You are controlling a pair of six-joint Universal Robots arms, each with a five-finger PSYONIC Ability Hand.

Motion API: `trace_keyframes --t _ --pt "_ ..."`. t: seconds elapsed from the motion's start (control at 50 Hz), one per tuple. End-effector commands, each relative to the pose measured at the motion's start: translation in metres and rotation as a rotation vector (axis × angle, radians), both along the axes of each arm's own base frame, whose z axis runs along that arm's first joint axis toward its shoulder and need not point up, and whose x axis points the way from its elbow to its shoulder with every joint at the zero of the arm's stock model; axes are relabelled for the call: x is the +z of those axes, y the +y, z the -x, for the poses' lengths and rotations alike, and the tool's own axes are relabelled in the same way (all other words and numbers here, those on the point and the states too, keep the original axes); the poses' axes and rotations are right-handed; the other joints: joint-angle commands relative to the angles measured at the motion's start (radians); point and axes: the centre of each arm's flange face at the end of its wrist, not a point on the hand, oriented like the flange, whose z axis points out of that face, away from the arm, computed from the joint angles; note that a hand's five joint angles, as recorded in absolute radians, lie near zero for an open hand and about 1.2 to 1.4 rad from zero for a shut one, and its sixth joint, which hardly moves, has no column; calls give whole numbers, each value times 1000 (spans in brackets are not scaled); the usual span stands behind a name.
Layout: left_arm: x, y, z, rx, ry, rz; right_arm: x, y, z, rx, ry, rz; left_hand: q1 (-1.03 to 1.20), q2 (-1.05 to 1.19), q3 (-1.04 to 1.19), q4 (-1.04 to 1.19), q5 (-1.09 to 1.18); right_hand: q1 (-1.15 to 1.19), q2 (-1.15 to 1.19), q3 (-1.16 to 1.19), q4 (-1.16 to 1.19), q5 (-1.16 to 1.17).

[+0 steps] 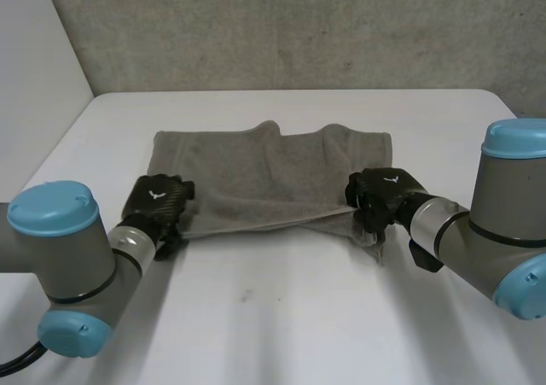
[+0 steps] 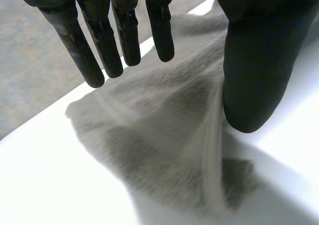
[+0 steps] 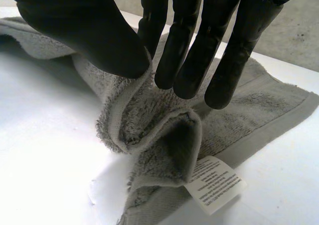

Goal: Fold the towel.

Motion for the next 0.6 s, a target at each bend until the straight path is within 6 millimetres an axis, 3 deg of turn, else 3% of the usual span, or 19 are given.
trace_keyframes --t 0.02,0.1,0.14,0.16,0.18,0.22,0.26,0.28,0.3,0.32,0.36,0.38,0.42,0.44,0.48,0.5,0.52,0.54,0.6 --pt "-6 -8 -13 73 -50 -2 -2 -2 1 -8 -2 16 143 149 149 151 152 438 214 207 201 182" --pt "-12 -6 -14 70 -82 -13 -2 -2 1 -12 -4 23 261 267 266 269 270 438 214 207 201 182" --pt "-16 -3 -16 64 -128 -15 -2 -2 0 -13 -4 25 635 640 640 643 644 438 214 207 201 182" --pt "-16 -3 -16 64 -128 -15 -2 -2 0 -13 -4 25 637 642 642 645 646 438 214 207 201 182" --pt "-16 -2 -17 60 -150 -10 -2 -1 -1 -9 -3 28 875 881 880 883 884 438 214 207 201 182" --pt "-13 -1 -18 53 -170 6 -1 -1 -1 -4 5 36 906 912 912 914 916 438 214 207 201 182" --pt "9 0 -22 54 -189 71 7 -2 -2 4 3 59 906 912 912 914 916 438 214 207 201 182" --pt "9 0 -22 54 -189 71 7 -2 -2 4 3 59 906 912 912 914 916 438 214 207 201 182" --pt "26 2 -22 53 -181 118 15 -2 -2 8 8 85 906 912 912 914 916 438 214 207 201 182" --pt "26 2 -22 53 -181 119 29 -1 -3 24 24 135 906 912 912 914 916 438 214 207 201 182" --pt "59 11 -22 53 -151 209 44 0 -2 37 49 188 906 912 912 914 916 438 214 207 201 182" --pt "59 11 -22 53 -151 209 44 0 -2 38 50 188 906 912 912 914 916 438 214 207 201 182" --pt "107 19 -24 63 -96 347 82 4 4 53 113 310 906 912 912 914 916 438 214 207 201 182" --pt "107 19 -24 63 -96 348 82 4 4 53 114 311 906 912 912 914 916 438 214 207 201 182" --pt "153 32 -28 75 -46 484 116 14 9 83 204 413 906 912 912 914 916 438 214 207 201 182" --pt "153 32 -29 75 -46 484 116 14 9 83 204 414 906 912 912 914 916 438 214 207 201 182" --pt "170 38 -31 75 -33 527 134 21 12 93 241 459 906 912 912 914 916 438 214 207 201 182" --pt "170 38 -31 75 -33 527 134 21 12 93 241 459 906 912 912 914 916 438 214 207 201 182" --pt "192 51 -34 46 -52 481 171 40 25 108 327 493 906 912 912 914 916 438 214 207 201 182"
